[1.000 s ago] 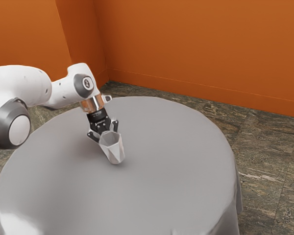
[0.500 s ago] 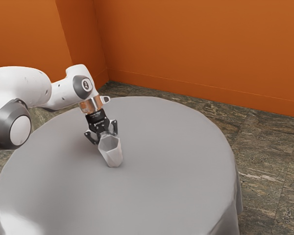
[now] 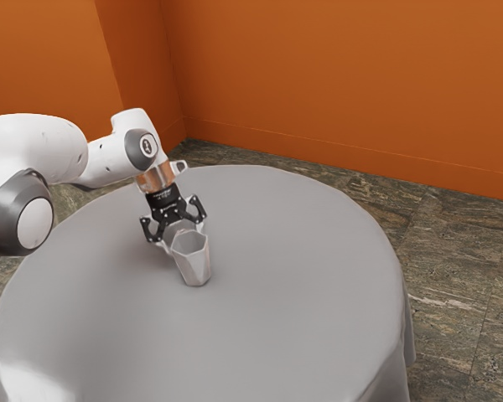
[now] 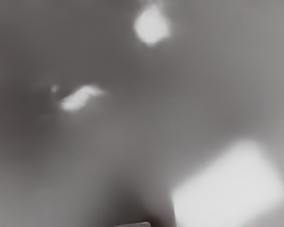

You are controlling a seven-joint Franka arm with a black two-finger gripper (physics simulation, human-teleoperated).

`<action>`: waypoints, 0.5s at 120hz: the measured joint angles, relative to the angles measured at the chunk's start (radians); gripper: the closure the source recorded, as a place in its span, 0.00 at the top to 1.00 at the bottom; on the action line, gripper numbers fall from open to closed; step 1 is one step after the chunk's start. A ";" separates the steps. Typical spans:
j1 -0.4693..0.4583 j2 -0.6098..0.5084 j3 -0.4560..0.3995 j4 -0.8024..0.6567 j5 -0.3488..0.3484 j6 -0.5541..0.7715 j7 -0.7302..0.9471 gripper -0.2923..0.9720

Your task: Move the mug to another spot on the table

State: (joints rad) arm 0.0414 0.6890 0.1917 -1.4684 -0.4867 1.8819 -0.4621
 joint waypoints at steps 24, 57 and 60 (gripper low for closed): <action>0.005 0.003 0.024 0.003 0.008 0.078 0.035 0.75; 0.008 -0.100 0.049 0.005 0.077 0.082 0.118 0.76; 0.007 -0.123 0.048 -0.007 0.085 0.073 0.126 0.77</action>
State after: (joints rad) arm 0.0481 0.5656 0.2394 -1.4749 -0.4017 1.9553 -0.3360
